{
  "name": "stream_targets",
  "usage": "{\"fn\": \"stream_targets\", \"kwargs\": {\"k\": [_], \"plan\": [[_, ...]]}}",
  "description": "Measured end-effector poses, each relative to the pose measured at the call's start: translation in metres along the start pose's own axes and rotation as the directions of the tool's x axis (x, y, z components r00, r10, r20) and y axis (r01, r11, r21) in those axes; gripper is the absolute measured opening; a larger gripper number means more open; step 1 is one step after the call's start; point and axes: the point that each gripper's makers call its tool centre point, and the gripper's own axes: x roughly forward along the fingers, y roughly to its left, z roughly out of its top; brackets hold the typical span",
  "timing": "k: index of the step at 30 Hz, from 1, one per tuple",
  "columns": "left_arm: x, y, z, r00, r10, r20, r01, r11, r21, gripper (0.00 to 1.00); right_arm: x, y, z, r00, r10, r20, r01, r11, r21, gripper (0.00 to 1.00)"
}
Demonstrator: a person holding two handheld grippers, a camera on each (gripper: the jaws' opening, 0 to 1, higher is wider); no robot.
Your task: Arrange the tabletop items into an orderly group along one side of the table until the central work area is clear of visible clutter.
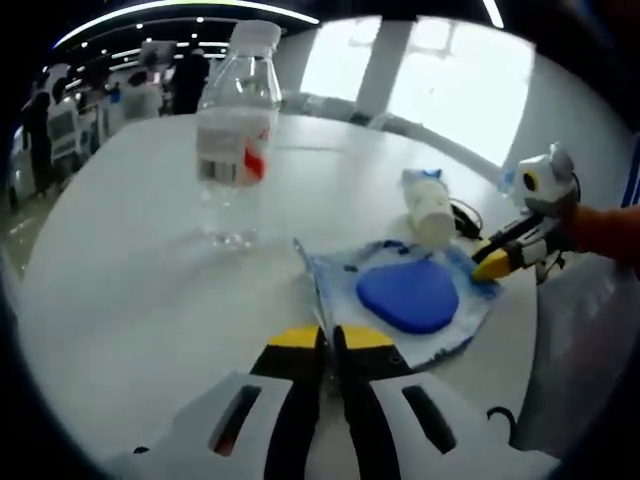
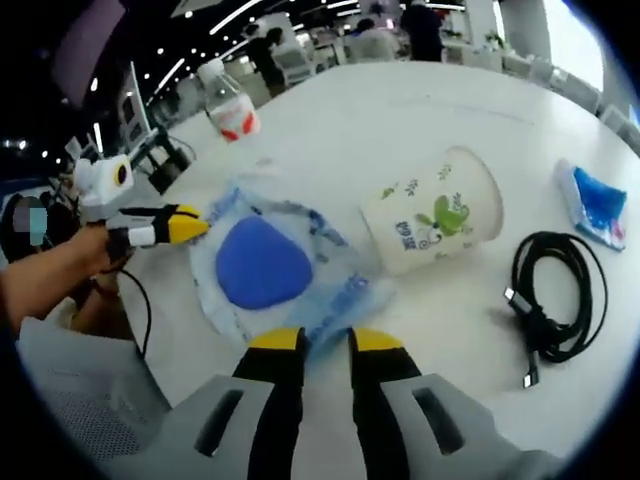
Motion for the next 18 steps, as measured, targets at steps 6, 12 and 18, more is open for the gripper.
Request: {"fn": "stream_targets", "kwargs": {"k": [6, 12, 18], "plan": [[0.0053, 0.0021, 0.0018, 1.000, 0.005, -0.007, -0.005, 1.000, 0.002, 0.02, 0.0005, -0.0016, -0.0016, 1.000, -0.005, -0.005, 0.005, 1.000, -0.004, 0.15], [0.0069, 0.0033, 0.0013, 1.000, 0.013, -0.011, -0.013, 1.000, 0.013, 0.00, 0.0009, -0.0018, -0.0003, 1.000, -0.005, 0.002, 0.005, 1.000, -0.003, 0.12], [0.0044, 0.0052, 0.0008, 1.000, 0.017, -0.011, -0.017, 1.000, 0.004, 0.00, -0.0019, -0.0008, 0.0034, 1.000, 0.000, 0.016, 0.000, 1.000, 0.020, 0.08]]}}
